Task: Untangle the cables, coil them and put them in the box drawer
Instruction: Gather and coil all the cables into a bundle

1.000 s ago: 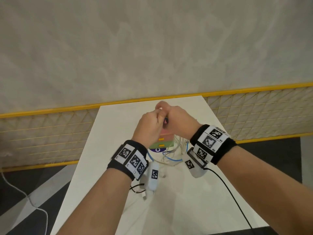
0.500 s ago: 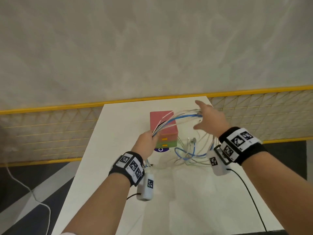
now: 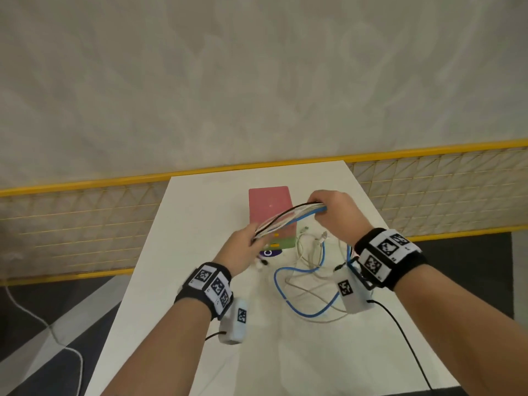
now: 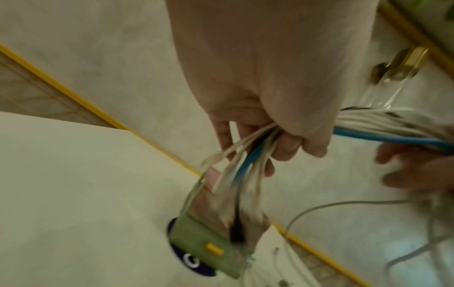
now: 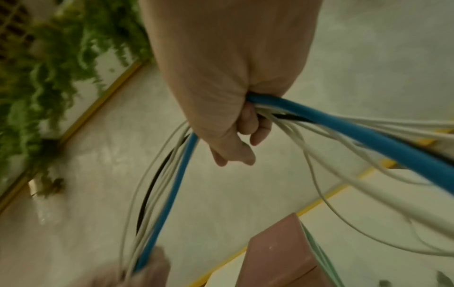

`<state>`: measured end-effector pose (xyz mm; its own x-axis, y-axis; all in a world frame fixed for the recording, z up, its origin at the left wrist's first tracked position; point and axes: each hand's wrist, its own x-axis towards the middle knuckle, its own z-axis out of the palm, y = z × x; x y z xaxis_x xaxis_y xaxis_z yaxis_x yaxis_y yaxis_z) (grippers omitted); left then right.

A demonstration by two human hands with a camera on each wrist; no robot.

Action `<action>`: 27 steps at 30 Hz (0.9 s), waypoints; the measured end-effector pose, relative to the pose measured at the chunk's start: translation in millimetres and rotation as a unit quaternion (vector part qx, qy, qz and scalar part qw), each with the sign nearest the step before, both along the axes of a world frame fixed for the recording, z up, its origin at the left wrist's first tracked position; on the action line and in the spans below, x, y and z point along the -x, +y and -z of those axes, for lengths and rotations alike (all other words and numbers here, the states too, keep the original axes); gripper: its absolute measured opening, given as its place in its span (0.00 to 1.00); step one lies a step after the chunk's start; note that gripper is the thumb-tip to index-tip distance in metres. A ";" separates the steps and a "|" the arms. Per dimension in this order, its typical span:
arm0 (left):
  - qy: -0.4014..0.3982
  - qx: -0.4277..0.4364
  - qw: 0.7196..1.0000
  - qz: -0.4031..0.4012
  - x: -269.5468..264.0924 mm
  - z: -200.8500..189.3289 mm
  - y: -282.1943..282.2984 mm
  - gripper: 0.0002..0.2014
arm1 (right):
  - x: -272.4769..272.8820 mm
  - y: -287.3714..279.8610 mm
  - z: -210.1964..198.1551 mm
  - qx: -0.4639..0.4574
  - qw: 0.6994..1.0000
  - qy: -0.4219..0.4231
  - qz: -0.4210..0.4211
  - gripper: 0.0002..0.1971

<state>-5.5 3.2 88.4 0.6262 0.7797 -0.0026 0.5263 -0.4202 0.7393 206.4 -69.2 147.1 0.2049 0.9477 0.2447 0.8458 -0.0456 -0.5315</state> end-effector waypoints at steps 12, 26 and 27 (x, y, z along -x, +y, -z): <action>0.209 -0.141 0.965 0.076 -37.5 -43.3 -18.3 0.11 | 43.7 1.7 28.6 0.043 0.974 -0.188 -0.119 0.29; 0.116 -0.069 0.985 0.104 -18.9 -90.0 -18.9 0.21 | 51.3 -3.5 11.3 0.059 0.986 -0.129 -0.086 0.08; 0.093 -0.070 0.989 0.094 -19.3 -93.4 -19.5 0.21 | 52.7 -3.6 9.6 0.058 0.988 -0.111 -0.087 0.05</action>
<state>13.8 -16.3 181.8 0.7589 0.6504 -0.0326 0.5508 -0.6144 0.5649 153.7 -72.8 137.5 -0.0106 0.9882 0.1530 0.9415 0.0614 -0.3313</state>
